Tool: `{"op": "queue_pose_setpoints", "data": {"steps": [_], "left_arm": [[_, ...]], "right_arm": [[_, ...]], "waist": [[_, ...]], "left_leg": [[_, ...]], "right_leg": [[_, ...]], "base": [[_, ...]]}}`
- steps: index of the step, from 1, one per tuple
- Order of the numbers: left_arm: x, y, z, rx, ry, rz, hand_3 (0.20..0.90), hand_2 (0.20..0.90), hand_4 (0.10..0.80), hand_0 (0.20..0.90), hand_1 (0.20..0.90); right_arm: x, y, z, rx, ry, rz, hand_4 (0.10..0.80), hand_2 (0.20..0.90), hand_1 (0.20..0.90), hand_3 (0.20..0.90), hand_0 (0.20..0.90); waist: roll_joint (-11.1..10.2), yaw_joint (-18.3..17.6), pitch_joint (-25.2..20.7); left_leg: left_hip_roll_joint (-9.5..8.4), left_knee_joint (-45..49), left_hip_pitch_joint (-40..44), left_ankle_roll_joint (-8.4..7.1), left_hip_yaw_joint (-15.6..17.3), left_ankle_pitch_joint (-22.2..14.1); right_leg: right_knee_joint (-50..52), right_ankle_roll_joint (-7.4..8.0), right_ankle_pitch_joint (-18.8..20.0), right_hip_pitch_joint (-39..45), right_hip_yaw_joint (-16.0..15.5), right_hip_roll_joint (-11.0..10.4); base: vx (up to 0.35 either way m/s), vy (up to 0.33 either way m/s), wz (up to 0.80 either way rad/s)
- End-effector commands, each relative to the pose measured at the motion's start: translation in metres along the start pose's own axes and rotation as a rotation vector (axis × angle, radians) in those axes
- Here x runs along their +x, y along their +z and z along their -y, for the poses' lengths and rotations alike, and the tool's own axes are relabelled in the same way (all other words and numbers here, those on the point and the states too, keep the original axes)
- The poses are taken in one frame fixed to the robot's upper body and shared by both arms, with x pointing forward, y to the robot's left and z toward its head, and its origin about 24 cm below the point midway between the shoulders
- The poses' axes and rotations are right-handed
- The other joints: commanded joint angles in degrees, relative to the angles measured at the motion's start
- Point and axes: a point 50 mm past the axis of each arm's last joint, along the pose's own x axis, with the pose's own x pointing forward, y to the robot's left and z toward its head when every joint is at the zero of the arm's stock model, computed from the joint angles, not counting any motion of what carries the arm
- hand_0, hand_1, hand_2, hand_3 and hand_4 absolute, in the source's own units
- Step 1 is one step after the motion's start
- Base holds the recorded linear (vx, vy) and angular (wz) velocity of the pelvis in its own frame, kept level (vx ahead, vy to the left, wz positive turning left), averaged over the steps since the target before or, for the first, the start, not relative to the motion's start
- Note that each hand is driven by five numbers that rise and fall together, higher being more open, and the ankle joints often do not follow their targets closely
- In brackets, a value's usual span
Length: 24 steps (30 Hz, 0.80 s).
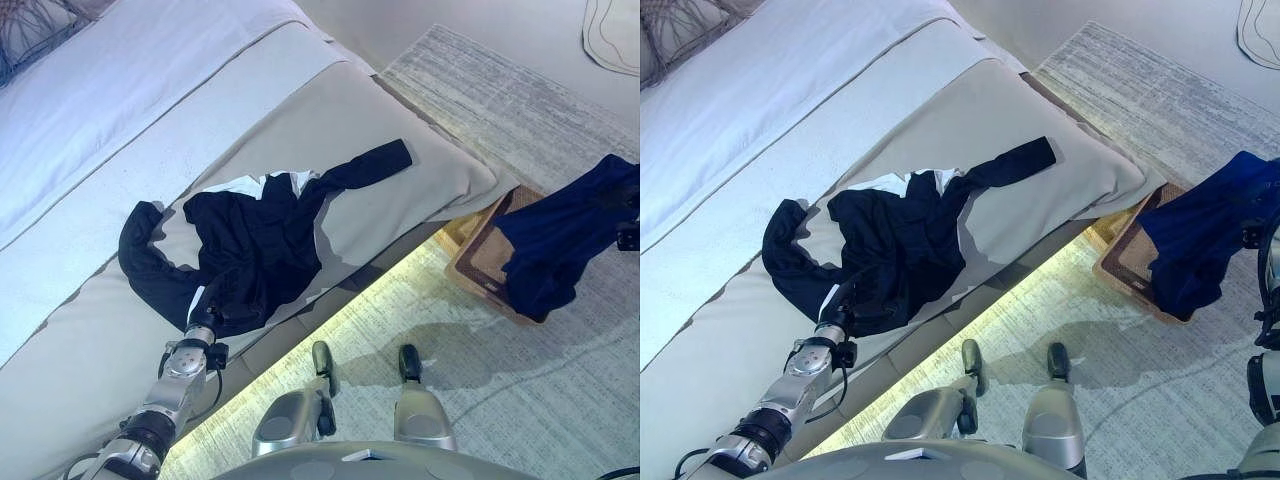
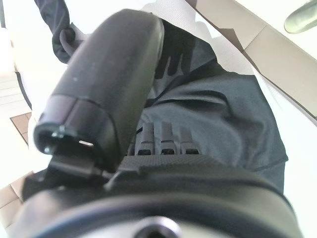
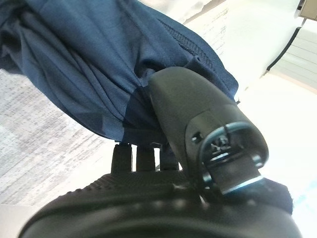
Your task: Pick up the clothes from the bed and place them into the basket
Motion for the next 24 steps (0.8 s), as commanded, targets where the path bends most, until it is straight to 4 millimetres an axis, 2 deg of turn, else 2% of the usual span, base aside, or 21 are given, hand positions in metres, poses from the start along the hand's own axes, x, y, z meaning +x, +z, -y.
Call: {"op": "queue_pose_setpoints", "data": {"steps": [1, 3, 4, 5, 13, 18, 24], "left_arm": [[0.003, 0.023, 0.005, -0.015, -0.014, 0.148, 0.900, 0.900, 0.800, 0.900, 0.900], [0.002, 0.023, 0.005, -0.014, -0.019, 0.147, 0.900, 0.900, 0.800, 0.900, 0.900], [0.002, 0.023, 0.006, -0.015, -0.021, 0.147, 0.900, 0.900, 0.800, 0.900, 0.900], [0.002, 0.023, 0.006, -0.014, -0.024, 0.147, 0.900, 0.900, 0.800, 0.900, 0.900], [0.003, 0.024, 0.009, -0.015, -0.029, 0.148, 0.900, 0.900, 0.800, 0.900, 0.900], [0.003, 0.026, 0.007, -0.009, -0.029, 0.146, 0.900, 0.900, 0.800, 0.900, 0.900], [0.004, 0.026, 0.007, -0.002, -0.025, 0.139, 0.900, 0.900, 0.800, 0.900, 0.900]], "right_arm": [[-0.002, 0.067, 0.061, -0.036, -0.182, 0.261, 0.100, 0.300, 0.300, 0.200, 0.300], [-0.001, 0.063, 0.060, -0.048, -0.181, 0.238, 0.100, 0.300, 0.300, 0.200, 0.300], [-0.001, 0.060, 0.061, -0.066, -0.188, 0.225, 0.232, 0.413, 0.413, 0.332, 0.413], [0.000, 0.057, 0.062, -0.081, -0.194, 0.212, 0.800, 0.900, 0.900, 0.900, 0.900], [0.001, 0.039, 0.056, -0.153, -0.207, 0.144, 0.800, 0.900, 0.900, 0.900, 0.900], [0.001, 0.022, 0.052, -0.225, -0.196, 0.094, 0.800, 0.900, 0.900, 0.900, 0.900], [0.000, 0.013, 0.047, -0.304, -0.167, 0.078, 0.800, 0.900, 0.900, 0.900, 0.900]], "waist": [[-2.35, 0.90, -2.96], [-2.13, 0.93, -2.94], [-2.03, 0.93, -2.93], [-1.93, 0.96, -2.97], [-1.86, 0.83, -3.14], [-2.60, 0.86, -4.06], [-3.72, 0.94, -5.29]], "left_leg": [[1.84, 0.60, 0.81, -4.27, -4.36, -3.22], [1.85, 0.65, 0.85, -4.30, -4.40, -3.21], [1.85, 0.71, 0.84, -4.35, -4.37, -3.18], [1.84, 0.72, 0.81, -4.37, -4.38, -3.17], [1.78, 0.67, 1.32, -4.23, -4.08, -3.34], [1.79, 0.74, 2.08, -3.91, -3.98, -3.71], [1.87, 0.95, 3.10, -3.65, -4.15, -4.22]], "right_leg": [[7.42, -4.79, -3.87, -2.81, -0.41, 2.54], [7.49, -4.86, -4.01, -2.74, -0.55, 2.51], [7.55, -4.87, -4.02, -2.77, -0.61, 2.47], [7.52, -4.88, -4.05, -2.75, -0.64, 2.45], [7.19, -4.69, -3.89, -2.22, -0.75, 2.17], [7.15, -4.58, -4.06, -1.29, -0.78, 2.07], [7.15, -4.61, -4.10, -0.28, -0.77, 2.01]], "base": [[0.000, 0.000, 0.00], [0.012, -0.004, 0.02], [0.025, -0.001, 0.03], [0.000, 0.000, 0.00], [0.000, 0.000, 0.00], [0.006, 0.004, 0.01], [0.018, 0.010, 0.03]]}}
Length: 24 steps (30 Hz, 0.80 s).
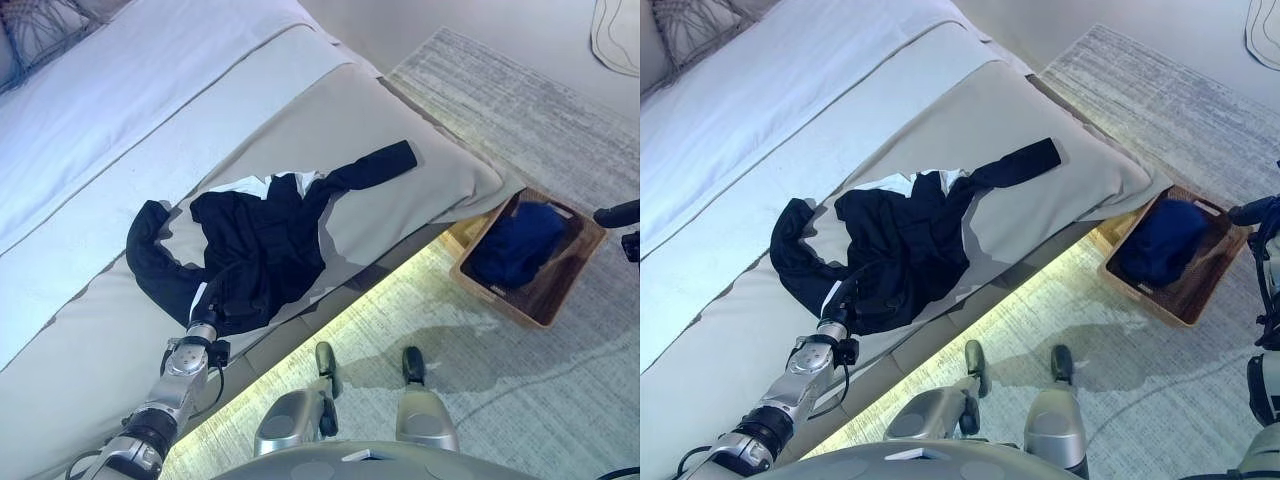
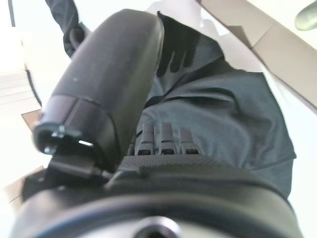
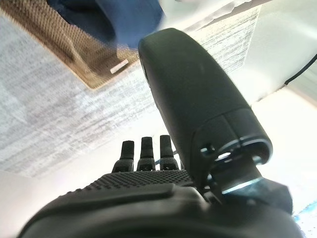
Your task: Pick up the clothes from the bed and place them into the basket
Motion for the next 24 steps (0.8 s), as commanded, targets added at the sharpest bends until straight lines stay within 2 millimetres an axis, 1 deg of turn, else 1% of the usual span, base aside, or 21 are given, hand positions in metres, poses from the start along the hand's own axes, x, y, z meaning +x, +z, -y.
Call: {"op": "queue_pose_setpoints", "data": {"steps": [1, 6, 8, 13, 14, 15, 17, 18, 19, 21, 22, 24], "left_arm": [[0.001, 0.018, 0.004, 0.007, -0.018, 0.101, 0.900, 0.900, 0.800, 0.900, 0.900], [0.001, 0.017, 0.003, 0.012, -0.013, 0.090, 0.900, 0.900, 0.800, 0.900, 0.900], [0.002, 0.018, 0.002, 0.012, -0.004, 0.084, 0.900, 0.900, 0.800, 0.900, 0.900], [0.003, 0.017, 0.000, 0.016, 0.016, 0.068, 0.900, 0.900, 0.800, 0.900, 0.900], [0.003, 0.017, -0.001, 0.014, 0.021, 0.067, 0.900, 0.900, 0.800, 0.900, 0.900], [0.003, 0.018, -0.001, 0.019, 0.026, 0.068, 0.900, 0.900, 0.800, 0.900, 0.900], [0.003, 0.019, -0.001, 0.028, 0.035, 0.074, 0.900, 0.900, 0.800, 0.900, 0.900], [0.003, 0.019, -0.001, 0.030, 0.034, 0.074, 0.900, 0.900, 0.800, 0.900, 0.900], [0.003, 0.019, -0.001, 0.049, 0.040, 0.076, 0.900, 0.900, 0.800, 0.900, 0.900], [0.002, 0.018, -0.003, 0.090, 0.052, 0.084, 0.900, 0.900, 0.800, 0.900, 0.900], [0.003, 0.020, -0.004, 0.130, 0.067, 0.091, 0.900, 0.900, 0.800, 0.900, 0.900], [0.005, 0.022, -0.006, 0.179, 0.077, 0.102, 0.900, 0.900, 0.800, 0.900, 0.900]], "right_arm": [[0.000, 0.018, 0.045, -0.104, -0.135, 0.107, 0.800, 0.900, 0.900, 0.900, 0.900], [-0.001, 0.021, 0.041, -0.126, -0.118, 0.124, 0.800, 0.900, 0.900, 0.900, 0.900], [-0.002, 0.027, 0.038, -0.084, -0.097, 0.147, 0.800, 0.900, 0.900, 0.900, 0.900], [-0.005, 0.050, 0.032, -0.013, -0.108, 0.228, 0.800, 0.900, 0.900, 0.900, 0.900], [-0.007, 0.059, 0.030, 0.010, -0.109, 0.261, 0.800, 0.900, 0.900, 0.900, 0.900], [-0.010, 0.077, 0.027, 0.021, -0.122, 0.337, 0.800, 0.900, 0.900, 0.900, 0.900], [-0.015, 0.096, 0.022, 0.046, -0.125, 0.407, 0.800, 0.900, 0.900, 0.900, 0.900], [-0.015, 0.098, 0.021, 0.050, -0.125, 0.411, 0.800, 0.900, 0.900, 0.900, 0.900], [-0.019, 0.111, 0.016, 0.077, -0.114, 0.473, 0.800, 0.900, 0.900, 0.900, 0.900], [-0.027, 0.130, 0.008, 0.090, -0.093, 0.562, 0.800, 0.900, 0.900, 0.900, 0.900], [-0.035, 0.147, 0.001, 0.085, -0.080, 0.644, 0.800, 0.900, 0.900, 0.900, 0.900], [-0.044, 0.165, -0.012, 0.050, -0.078, 0.717, 0.800, 0.900, 0.900, 0.900, 0.900]], "waist": [[-4.69, 0.95, -6.33], [-5.93, 1.21, -7.51], [-6.63, 1.42, -8.01], [-8.12, 2.27, -8.87], [-8.40, 2.62, -8.98], [-8.98, 3.42, -9.18], [-9.45, 4.25, -9.31], [-9.50, 4.31, -9.33], [-9.76, 5.05, -9.39], [-10.06, 6.13, -9.43], [-10.25, 7.28, -9.42], [-10.38, 8.86, -9.29]], "left_leg": [[1.85, 0.97, 1.45, -3.29, -2.93, -4.53], [2.00, 1.00, 2.48, -3.08, -2.70, -4.98], [2.07, 1.06, 2.90, -3.02, -2.63, -5.14], [2.17, 1.53, 3.26, -2.82, -3.16, -5.51], [2.15, 1.72, 3.26, -2.77, -3.40, -5.58], [2.01, 2.13, 3.14, -2.66, -4.10, -5.75], [1.76, 2.54, 2.97, -2.50, -4.94, -5.95], [1.73, 2.58, 2.96, -2.49, -5.06, -5.96], [1.55, 2.75, 2.88, -2.39, -5.68, -6.01], [1.23, 2.93, 2.61, -2.30, -6.56, -5.99], [0.98, 2.93, 2.29, -2.32, -7.41, -5.80], [0.56, 2.42, 1.83, -2.34, -8.62, -5.27]], "right_leg": [[7.05, -4.58, -4.03, -2.42, 0.10, 2.01], [6.52, -4.52, -3.91, -1.14, -0.03, 1.99], [6.34, -4.57, -3.90, -0.53, -0.19, 1.99], [6.85, -4.79, -4.38, 0.27, -0.89, 1.95], [7.02, -4.89, -4.54, 0.47, -1.13, 1.92], [7.26, -5.08, -4.77, 0.76, -1.55, 1.86], [7.47, -5.24, -5.03, 1.09, -2.19, 1.77], [7.48, -5.26, -5.06, 1.14, -2.28, 1.76], [7.52, -5.36, -5.19, 1.39, -2.77, 1.71], [7.51, -5.52, -5.37, 1.70, -3.55, 1.63], [7.41, -5.54, -5.37, 1.89, -4.46, 1.45], [6.93, -5.54, -5.29, 2.25, -5.77, 1.33]], "base": [[0.035, 0.023, 0.01], [0.015, 0.018, 0.00], [0.020, 0.032, 0.03], [0.000, 0.012, 0.04], [-0.014, 0.017, 0.12], [-0.015, 0.021, 0.18], [-0.007, 0.009, 0.17], [0.003, 0.004, 0.17], [0.005, 0.011, 0.22], [0.002, 0.026, 0.23], [-0.008, 0.027, 0.21], [-0.020, 0.013, 0.32]]}}
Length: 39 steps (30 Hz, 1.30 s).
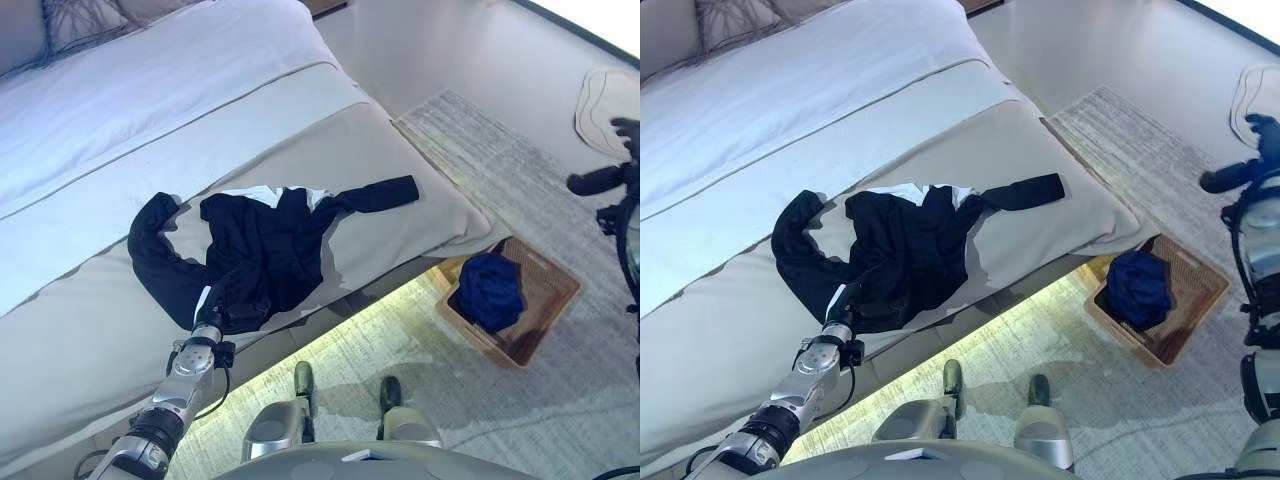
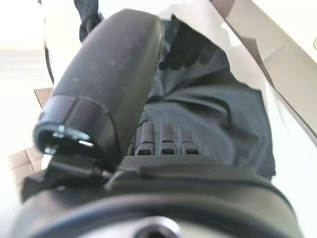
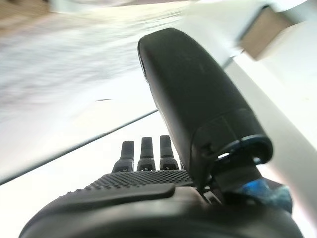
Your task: Pick up the clothes from the bed and place them into the basket
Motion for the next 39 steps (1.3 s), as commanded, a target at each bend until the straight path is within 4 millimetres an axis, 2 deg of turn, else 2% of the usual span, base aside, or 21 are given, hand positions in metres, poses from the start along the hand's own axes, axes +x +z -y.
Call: {"op": "queue_pose_setpoints", "data": {"steps": [1, 2, 5, 8, 12, 17, 23, 28, 29, 35, 37, 39], "left_arm": [[0.005, 0.028, -0.016, 0.127, 0.065, 0.148, 0.900, 0.900, 0.800, 0.900, 0.900], [0.005, 0.028, -0.016, 0.127, 0.066, 0.148, 0.900, 0.900, 0.800, 0.900, 0.900], [0.007, 0.030, -0.020, 0.155, 0.087, 0.140, 0.900, 0.900, 0.800, 0.900, 0.900], [0.007, 0.032, -0.023, 0.161, 0.089, 0.155, 0.900, 0.900, 0.800, 0.900, 0.900], [0.005, 0.038, -0.024, 0.169, 0.077, 0.196, 0.900, 0.900, 0.800, 0.900, 0.900], [0.001, 0.048, -0.028, 0.175, 0.057, 0.271, 0.900, 0.900, 0.800, 0.900, 0.900], [0.001, 0.083, -0.029, 0.162, 0.042, 0.423, 0.900, 0.900, 0.800, 0.900, 0.900], [0.002, 0.107, -0.026, 0.133, 0.040, 0.510, 0.900, 0.900, 0.800, 0.900, 0.900], [0.002, 0.109, -0.026, 0.128, 0.042, 0.514, 0.900, 0.900, 0.800, 0.900, 0.900], [0.000, 0.126, -0.023, 0.108, 0.054, 0.576, 0.900, 0.900, 0.800, 0.900, 0.900], [-0.001, 0.128, -0.024, 0.106, 0.055, 0.581, 0.900, 0.900, 0.800, 0.900, 0.900], [-0.004, 0.130, -0.022, 0.095, 0.054, 0.589, 0.900, 0.900, 0.800, 0.900, 0.900]], "right_arm": [[0.001, 0.093, 0.003, -0.043, -0.064, 0.400, 0.800, 0.900, 0.900, 0.900, 0.900], [0.001, 0.093, 0.003, -0.043, -0.063, 0.400, 0.800, 0.900, 0.900, 0.900, 0.900], [-0.005, 0.116, -0.026, -0.066, -0.009, 0.480, 0.800, 0.900, 0.900, 0.900, 0.900], [-0.009, 0.126, -0.047, -0.098, 0.021, 0.508, 0.800, 0.900, 0.900, 0.900, 0.900], [-0.015, 0.136, -0.075, -0.118, 0.081, 0.505, 0.800, 0.900, 0.900, 0.900, 0.900], [-0.019, 0.141, -0.096, -0.156, 0.152, 0.486, 0.800, 0.900, 0.900, 0.900, 0.900], [-0.016, 0.151, -0.100, -0.221, 0.140, 0.479, 0.800, 0.900, 0.900, 0.900, 0.900], [-0.013, 0.156, -0.101, -0.249, 0.142, 0.460, 0.800, 0.900, 0.900, 0.900, 0.900], [-0.013, 0.156, -0.103, -0.255, 0.153, 0.455, 0.800, 0.900, 0.900, 0.900, 0.900], [-0.012, 0.158, -0.112, -0.275, 0.213, 0.409, 0.800, 0.900, 0.900, 0.900, 0.900], [-0.012, 0.157, -0.114, -0.278, 0.232, 0.403, 0.800, 0.900, 0.900, 0.900, 0.900], [-0.012, 0.156, -0.116, -0.296, 0.238, 0.398, 0.800, 0.900, 0.900, 0.900, 0.900]], "waist": [[-3.87, 5.35, -5.81], [-3.86, 5.29, -5.80], [-4.13, 7.96, -5.95], [-4.08, 10.16, -5.45], [-3.52, 13.36, -4.03], [-2.60, 16.08, -1.78], [-0.58, 18.33, 3.83], [0.77, 19.44, 8.69], [0.57, 19.56, 9.16], [1.07, 20.31, 13.52], [0.93, 20.40, 13.55], [0.89, 20.49, 13.55]], "left_leg": [[0.28, 2.02, -0.23, -2.41, -3.72, -5.24], [0.27, 2.00, -0.22, -2.41, -3.76, -5.23], [0.00, 1.00, -1.25, -2.65, -4.93, -3.68], [-0.44, 1.20, -2.57, -2.53, -6.03, -3.01], [-1.60, 1.68, -3.76, -2.06, -8.85, -2.66], [-2.67, 3.07, -5.26, -1.35, -10.69, -2.94], [-4.28, 8.11, -9.90, -0.28, -11.72, -4.15], [-5.53, 13.19, -13.74, 0.76, -11.74, -5.38], [-5.59, 14.00, -13.46, 0.66, -11.42, -7.01], [-7.35, 23.87, -18.57, 2.21, -9.54, -10.99], [-7.53, 26.18, -19.97, 2.70, -8.94, -12.23], [-8.17, 31.67, -23.51, 3.56, -8.00, -14.98]], "right_leg": [[6.58, -4.40, -4.57, -2.36, -1.22, 0.49], [6.55, -4.40, -4.57, -2.34, -1.26, 0.49], [5.31, -4.25, -4.12, -1.60, -3.67, 0.38], [5.46, -4.48, -4.27, -1.56, -5.90, 0.11], [6.32, -4.67, -4.47, -1.76, -8.49, -0.49], [8.33, -4.80, -5.14, -2.63, -10.97, -1.47], [14.11, -4.81, -6.70, -7.22, -12.83, -3.50], [19.04, -4.13, -7.54, -10.78, -13.10, -5.35], [19.99, -3.81, -9.12, -10.68, -12.42, -5.44], [28.45, -3.80, -11.46, -14.79, -12.21, -8.00], [30.68, -3.94, -12.17, -16.08, -12.04, -8.48], [35.92, -4.36, -13.86, -19.31, -11.26, -9.35]], "base": [[-0.013, 0.003, 0.35], [0.001, 0.004, 0.43], [0.014, 0.005, 0.43], [0.016, 0.009, 0.49], [0.025, 0.046, 0.48], [0.028, 0.088, 0.30], [-0.084, 0.107, 0.20], [-0.061, 0.065, 0.02], [0.018, 0.029, 0.05], [-0.054, 0.073, 0.03], [-0.035, 0.051, -0.03], [-0.063, 0.088, 0.05]]}}
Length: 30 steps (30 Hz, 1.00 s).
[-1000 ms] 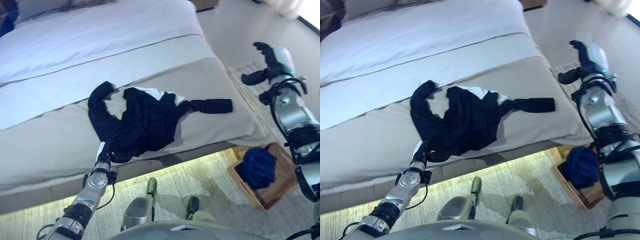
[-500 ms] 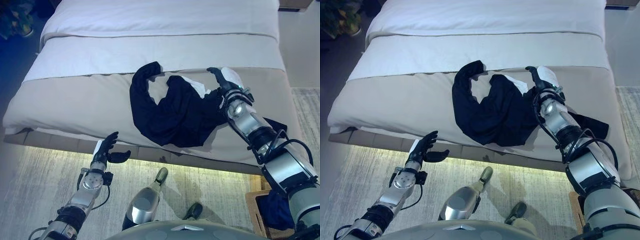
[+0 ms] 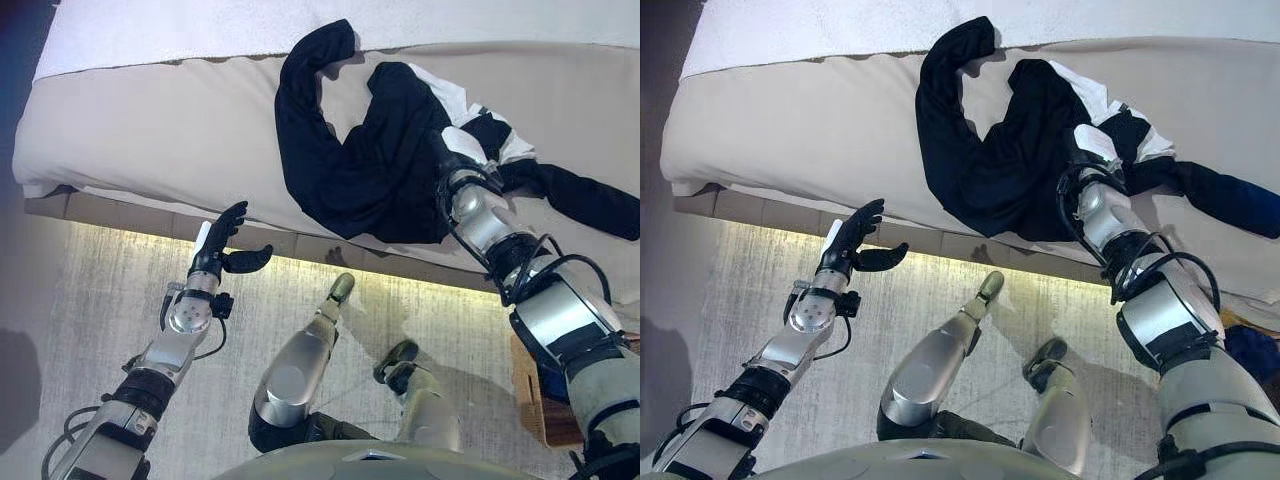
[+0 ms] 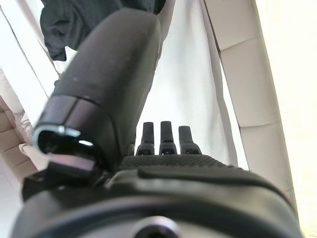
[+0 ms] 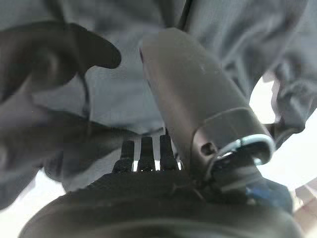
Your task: Pick up the clothes from the bed and place them into the basket
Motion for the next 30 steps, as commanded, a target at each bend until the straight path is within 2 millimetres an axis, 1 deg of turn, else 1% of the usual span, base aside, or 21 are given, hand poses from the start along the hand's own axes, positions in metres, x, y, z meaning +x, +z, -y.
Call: {"op": "queue_pose_setpoints", "data": {"steps": [1, 3, 4, 8, 10, 15, 16, 17, 18, 30], "left_arm": [[-0.002, 0.034, -0.013, -0.038, 0.056, 0.186, 0.900, 0.900, 0.800, 0.900, 0.900], [-0.003, 0.034, -0.011, -0.045, 0.055, 0.186, 0.900, 0.900, 0.800, 0.900, 0.900], [-0.005, 0.033, -0.008, -0.053, 0.053, 0.179, 0.900, 0.900, 0.800, 0.900, 0.900], [-0.010, 0.025, -0.001, -0.075, 0.041, 0.144, 0.900, 0.900, 0.800, 0.900, 0.900], [-0.013, 0.022, 0.003, -0.092, 0.038, 0.138, 0.900, 0.900, 0.800, 0.900, 0.900], [-0.020, 0.018, 0.007, -0.104, 0.024, 0.128, 0.900, 0.900, 0.800, 0.900, 0.900], [-0.020, 0.017, 0.007, -0.107, 0.024, 0.127, 0.900, 0.900, 0.800, 0.900, 0.900], [-0.021, 0.017, 0.007, -0.109, 0.022, 0.126, 0.900, 0.900, 0.800, 0.900, 0.900], [-0.021, 0.016, 0.006, -0.110, 0.022, 0.126, 0.900, 0.900, 0.800, 0.900, 0.900], [-0.023, 0.015, 0.006, -0.103, 0.019, 0.121, 0.900, 0.900, 0.800, 0.900, 0.900]], "right_arm": [[0.007, 0.045, 0.059, -0.098, -0.174, 0.151, 0.800, 0.900, 0.900, 0.900, 0.900], [0.007, 0.045, 0.059, -0.096, -0.172, 0.149, 0.800, 0.900, 0.900, 0.900, 0.900], [0.008, 0.046, 0.061, -0.101, -0.167, 0.148, 0.800, 0.900, 0.900, 0.900, 0.900], [0.010, 0.045, 0.061, -0.126, -0.136, 0.149, 0.800, 0.900, 0.900, 0.900, 0.900], [0.011, 0.046, 0.063, -0.137, -0.122, 0.140, 0.800, 0.900, 0.900, 0.900, 0.900], [0.013, 0.043, 0.066, -0.130, -0.093, 0.109, 0.800, 0.900, 0.900, 0.900, 0.900], [0.013, 0.043, 0.068, -0.126, -0.092, 0.107, 0.726, 0.836, 0.836, 0.826, 0.836], [0.014, 0.044, 0.071, -0.128, -0.092, 0.111, 0.333, 0.500, 0.500, 0.433, 0.500], [0.014, 0.044, 0.073, -0.131, -0.094, 0.112, 0.100, 0.300, 0.300, 0.200, 0.300], [0.014, 0.039, 0.092, -0.106, -0.136, 0.072, 0.100, 0.300, 0.300, 0.200, 0.300]], "waist": [[-0.44, 0.27, -0.96], [-0.22, 0.31, -0.96], [0.07, 0.34, -0.96], [1.30, 0.40, -0.96], [1.96, 0.60, -0.96], [3.00, 1.06, -0.96], [3.16, 1.23, -0.96], [3.27, 1.37, -0.96], [3.31, 1.47, -0.96], [3.09, 1.50, -0.96]], "left_leg": [[-0.25, 18.65, -6.78, 4.38, 5.18, -14.07], [-0.73, 21.87, -8.47, 4.78, 5.44, -15.74], [-1.10, 24.63, -9.88, 5.29, 5.70, -17.34], [-2.08, 31.75, -13.52, 5.75, 6.51, -20.67], [-2.50, 33.97, -15.14, 5.84, 6.45, -21.42], [-2.88, 36.69, -17.80, 5.97, 6.29, -22.21], [-3.00, 37.06, -18.12, 6.01, 6.16, -22.32], [-3.06, 37.59, -18.48, 6.09, 6.04, -22.50], [-3.03, 37.55, -18.55, 6.15, 5.97, -22.47], [-3.00, 36.97, -17.27, 6.11, 5.28, -22.24]], "right_leg": [[6.95, -3.88, 1.33, -4.14, 2.17, 1.11], [10.44, -4.14, -0.07, -6.03, 2.79, 0.70], [13.44, -4.47, -1.36, -7.88, 3.40, 0.35], [19.81, -5.29, -3.88, -11.72, 4.79, -0.34], [21.83, -5.55, -4.50, -13.47, 5.24, -0.56], [24.90, -6.11, -5.34, -16.69, 5.64, -0.80], [25.43, -6.21, -5.53, -17.19, 5.66, -0.82], [25.93, -6.27, -5.68, -17.61, 5.67, -0.92], [26.07, -6.30, -5.72, -17.80, 5.64, -0.96], [26.34, -7.00, -6.09, -17.01, 5.31, -0.82]], "base": [[-0.064, 0.103, -0.01], [-0.044, 0.089, -0.07], [-0.034, 0.094, -0.06], [-0.017, 0.091, -0.03], [-0.013, 0.065, -0.02], [-0.027, 0.031, 0.04], [-0.023, 0.003, 0.06], [-0.025, -0.007, 0.05], [-0.028, -0.012, 0.07], [-0.006, -0.008, 0.02]]}}
